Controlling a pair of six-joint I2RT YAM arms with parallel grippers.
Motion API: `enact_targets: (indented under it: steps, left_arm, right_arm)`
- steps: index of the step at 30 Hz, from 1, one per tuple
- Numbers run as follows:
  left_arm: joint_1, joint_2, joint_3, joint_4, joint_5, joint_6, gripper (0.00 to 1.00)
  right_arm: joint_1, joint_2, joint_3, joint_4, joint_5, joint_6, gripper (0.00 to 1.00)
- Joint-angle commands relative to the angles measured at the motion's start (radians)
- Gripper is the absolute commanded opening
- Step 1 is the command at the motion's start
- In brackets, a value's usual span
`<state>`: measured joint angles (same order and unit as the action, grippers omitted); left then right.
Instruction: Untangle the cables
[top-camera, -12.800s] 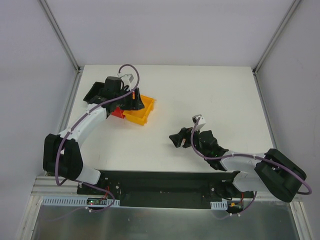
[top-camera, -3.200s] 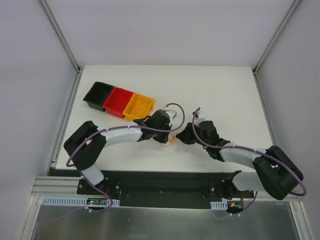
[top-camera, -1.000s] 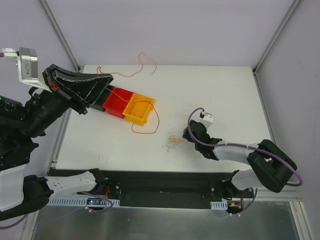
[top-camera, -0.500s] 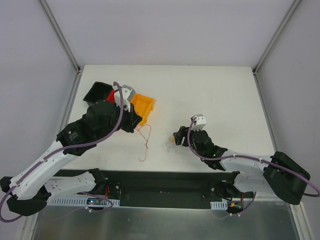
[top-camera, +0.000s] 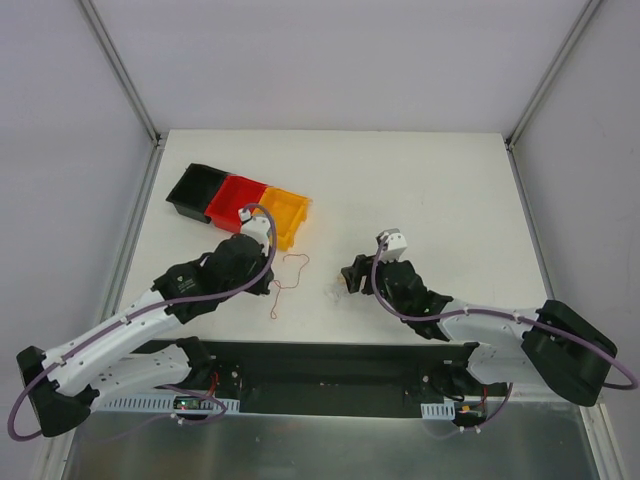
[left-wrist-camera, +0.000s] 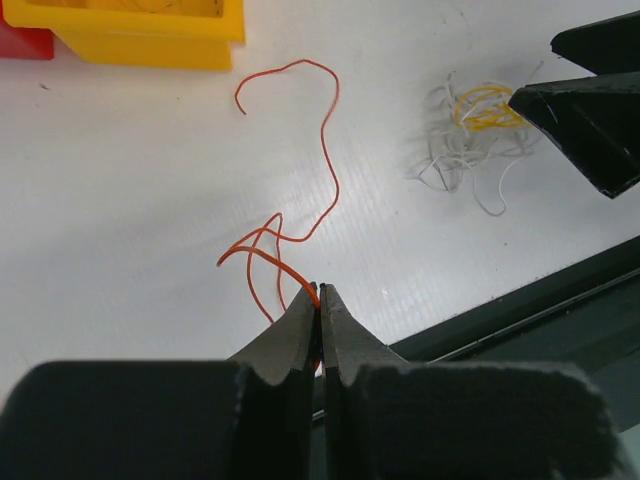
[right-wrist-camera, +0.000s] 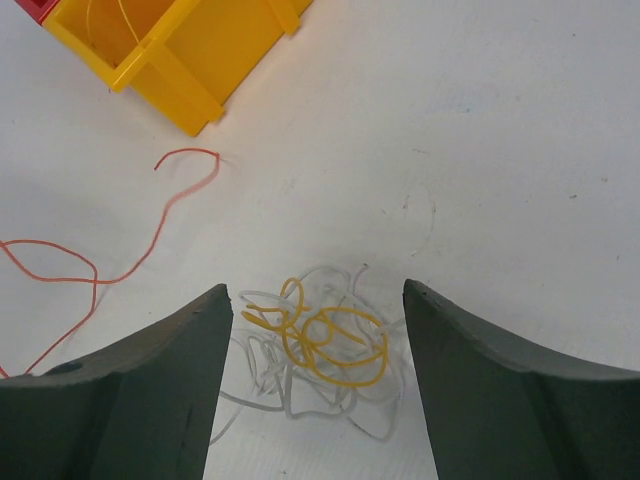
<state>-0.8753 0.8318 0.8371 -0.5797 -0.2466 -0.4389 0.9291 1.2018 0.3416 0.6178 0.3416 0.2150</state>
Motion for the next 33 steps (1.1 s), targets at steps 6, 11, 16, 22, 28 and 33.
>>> enact_targets:
  steps: [6,11,16,22,28,33]
  left_arm:
    - [0.018,0.133,-0.018,0.063,-0.074,-0.029,0.05]
    - [0.045,0.245,-0.003,0.127,-0.027,0.009,0.08]
    - [0.065,0.361,0.017,0.127,0.015,0.013,0.36]
    - [0.068,0.379,-0.036,0.123,-0.003,-0.038,0.82]
    - [0.068,0.423,-0.024,0.126,-0.003,-0.038,0.89]
    - [0.067,0.57,0.057,0.132,0.006,-0.001,0.83]
  right_arm:
    - [-0.003,0.031,0.033,0.059,-0.032,-0.02,0.72]
    - [-0.003,0.036,0.036,0.057,-0.033,-0.02,0.72]
    - [-0.001,0.032,0.034,0.054,-0.032,-0.02,0.72]
    - [-0.003,0.03,0.034,0.054,-0.032,-0.019,0.72]
    - [-0.004,0.035,0.037,0.053,-0.033,-0.019,0.72]
    - [-0.003,0.03,0.034,0.053,-0.033,-0.017,0.72]
